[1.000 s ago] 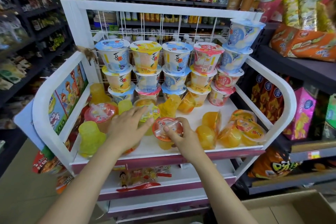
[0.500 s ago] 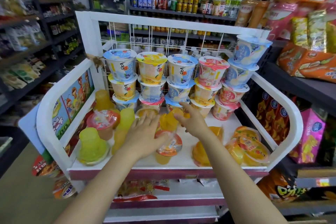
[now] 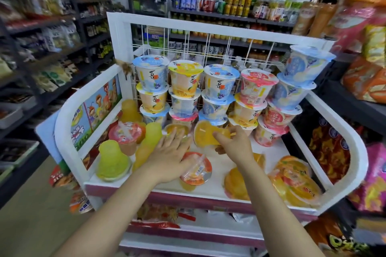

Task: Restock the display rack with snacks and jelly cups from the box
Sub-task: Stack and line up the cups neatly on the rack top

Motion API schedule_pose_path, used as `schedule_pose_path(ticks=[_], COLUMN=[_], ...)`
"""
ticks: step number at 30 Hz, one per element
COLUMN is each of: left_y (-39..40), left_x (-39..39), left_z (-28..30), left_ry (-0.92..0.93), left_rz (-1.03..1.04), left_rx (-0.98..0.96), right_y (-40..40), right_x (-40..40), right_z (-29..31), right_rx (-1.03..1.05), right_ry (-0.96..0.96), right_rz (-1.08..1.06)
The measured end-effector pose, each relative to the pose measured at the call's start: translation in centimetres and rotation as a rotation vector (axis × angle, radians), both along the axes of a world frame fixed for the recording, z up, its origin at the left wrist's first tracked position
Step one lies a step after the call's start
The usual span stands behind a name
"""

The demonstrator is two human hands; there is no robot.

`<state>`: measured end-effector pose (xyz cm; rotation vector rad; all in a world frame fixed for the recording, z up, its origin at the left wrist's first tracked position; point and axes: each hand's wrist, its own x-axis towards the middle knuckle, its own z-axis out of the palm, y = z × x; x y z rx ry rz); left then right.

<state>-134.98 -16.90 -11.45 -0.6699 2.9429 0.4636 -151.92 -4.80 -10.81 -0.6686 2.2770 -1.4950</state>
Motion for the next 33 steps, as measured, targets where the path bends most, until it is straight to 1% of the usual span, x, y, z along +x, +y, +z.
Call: schedule_pose_path(ticks=[2, 4, 7, 9, 11, 15, 17, 19, 20, 22, 26, 30, 33], left_y=[0.1, 0.2, 0.4, 0.8, 1.4, 2.6, 2.8, 2.9, 2.8, 2.9, 3.0, 3.2, 3.1], left_x=[0.1, -0.1, -1.0, -1.9, -2.8, -4.3, -4.9, -5.3, -5.6, -5.8, -5.6, -5.3, -5.5], left_z=[0.2, 0.3, 0.1, 0.4, 1.0, 2.9, 3.4, 3.5, 3.4, 3.6, 3.8, 3.9, 3.9], left_ry=[0.011, 0.065, 0.252, 0.399, 0.512, 0.697, 0.744, 0.787, 0.808, 0.838, 0.895, 0.908, 0.894], left_rz=[0.016, 0.035, 0.077, 0.097, 0.096, 0.143, 0.165, 0.186, 0.193, 0.2, 0.185, 0.077, 0.029], left_rx=[0.023, 0.039, 0.085, 0.201, 0.358, 0.665, 0.803, 0.893, 0.909, 0.881, 0.904, 0.949, 0.91], right_y=[0.5, 1.0, 2.1, 2.8, 3.3, 3.8, 4.0, 4.1, 4.1, 4.0, 4.1, 4.5, 4.6], right_x=[0.0, 0.1, 0.7, 1.4, 2.0, 2.4, 2.2, 2.1, 2.1, 1.8, 1.1, 0.3, -0.2], right_z=[0.3, 0.5, 0.8, 0.9, 1.1, 1.6, 1.7, 1.8, 2.0, 2.1, 2.8, 3.2, 3.3], right_rx=[-0.128, -0.229, -0.342, -0.397, -0.43, -0.422, -0.389, -0.378, -0.375, -0.377, -0.404, -0.425, -0.427], right_ry=[-0.123, -0.213, -0.317, -0.352, -0.334, -0.167, -0.077, -0.021, -0.005, -0.003, -0.045, -0.047, -0.109], right_rz=[-0.016, -0.003, 0.025, 0.056, 0.086, 0.153, 0.206, 0.299, 0.335, 0.357, 0.308, 0.285, 0.291])
